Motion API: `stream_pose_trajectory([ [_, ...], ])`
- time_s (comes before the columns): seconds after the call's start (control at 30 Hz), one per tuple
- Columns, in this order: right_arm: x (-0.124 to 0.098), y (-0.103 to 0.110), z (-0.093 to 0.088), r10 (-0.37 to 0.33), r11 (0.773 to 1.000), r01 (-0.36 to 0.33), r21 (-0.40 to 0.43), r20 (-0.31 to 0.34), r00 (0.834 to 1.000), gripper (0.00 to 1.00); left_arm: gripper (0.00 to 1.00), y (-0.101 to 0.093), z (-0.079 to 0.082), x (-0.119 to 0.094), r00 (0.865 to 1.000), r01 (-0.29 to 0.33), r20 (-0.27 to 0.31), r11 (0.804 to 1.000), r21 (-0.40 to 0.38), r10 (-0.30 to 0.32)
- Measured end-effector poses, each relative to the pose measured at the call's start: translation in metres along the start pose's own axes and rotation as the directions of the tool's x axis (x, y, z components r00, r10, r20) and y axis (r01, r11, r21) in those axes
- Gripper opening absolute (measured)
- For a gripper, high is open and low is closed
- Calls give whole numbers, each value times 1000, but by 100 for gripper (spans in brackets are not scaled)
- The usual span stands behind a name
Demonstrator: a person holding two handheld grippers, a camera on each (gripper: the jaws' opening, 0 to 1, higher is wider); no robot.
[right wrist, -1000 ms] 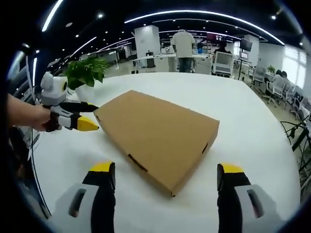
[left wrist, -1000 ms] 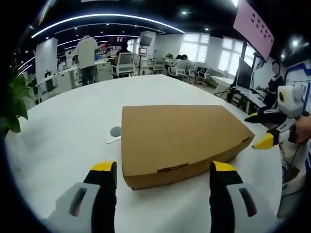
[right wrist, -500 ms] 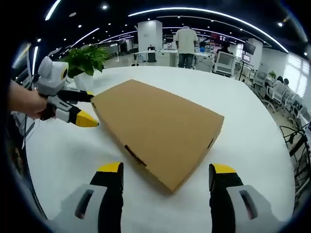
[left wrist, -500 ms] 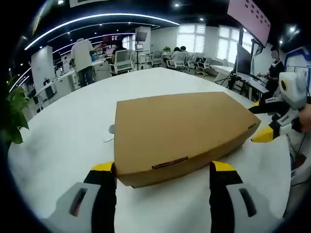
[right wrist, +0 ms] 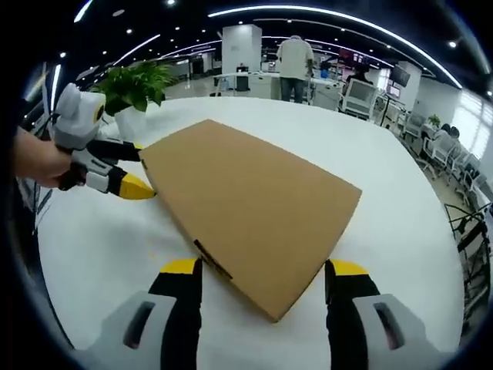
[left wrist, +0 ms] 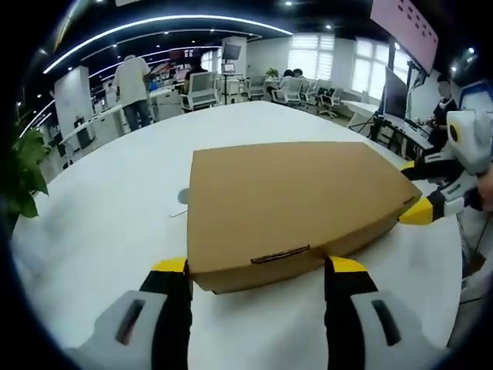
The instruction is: Operate the shoe box by opening the lid, removing the specified soft item, and placing it in the target area until the item is outside and the box remains undamaged.
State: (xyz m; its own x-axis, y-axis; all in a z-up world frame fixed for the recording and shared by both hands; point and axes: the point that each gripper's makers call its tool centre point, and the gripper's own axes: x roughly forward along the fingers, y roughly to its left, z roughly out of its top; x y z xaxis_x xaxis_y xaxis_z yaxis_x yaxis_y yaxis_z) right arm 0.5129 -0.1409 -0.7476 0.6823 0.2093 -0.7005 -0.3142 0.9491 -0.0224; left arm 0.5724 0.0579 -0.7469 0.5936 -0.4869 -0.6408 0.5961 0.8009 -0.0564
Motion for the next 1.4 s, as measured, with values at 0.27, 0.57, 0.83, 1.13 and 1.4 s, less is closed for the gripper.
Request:
stream_pose_trajectory([
  [0.27,1,0,0,11,1000,-11,-8,6,1000,62,69,0,0,0,1000,-3,2,1000,-3,3],
  [0.57,3,-3,1,27,999,-28,-23,-14,1000,61,69,-3,-2,-2,999,-31,-9,999,-34,31],
  [0.83,6,-6,5,50,998,-50,-25,-1,999,64,68,-3,-5,-3,999,-51,-2,996,-78,51],
  [1.13,6,-8,5,81,995,-81,-55,-7,997,64,68,-4,-10,-4,997,-71,-9,990,-118,71],
  [1.4,6,-8,6,97,993,-97,-72,1,995,64,66,-7,-14,-9,997,-80,0,986,-148,81],
])
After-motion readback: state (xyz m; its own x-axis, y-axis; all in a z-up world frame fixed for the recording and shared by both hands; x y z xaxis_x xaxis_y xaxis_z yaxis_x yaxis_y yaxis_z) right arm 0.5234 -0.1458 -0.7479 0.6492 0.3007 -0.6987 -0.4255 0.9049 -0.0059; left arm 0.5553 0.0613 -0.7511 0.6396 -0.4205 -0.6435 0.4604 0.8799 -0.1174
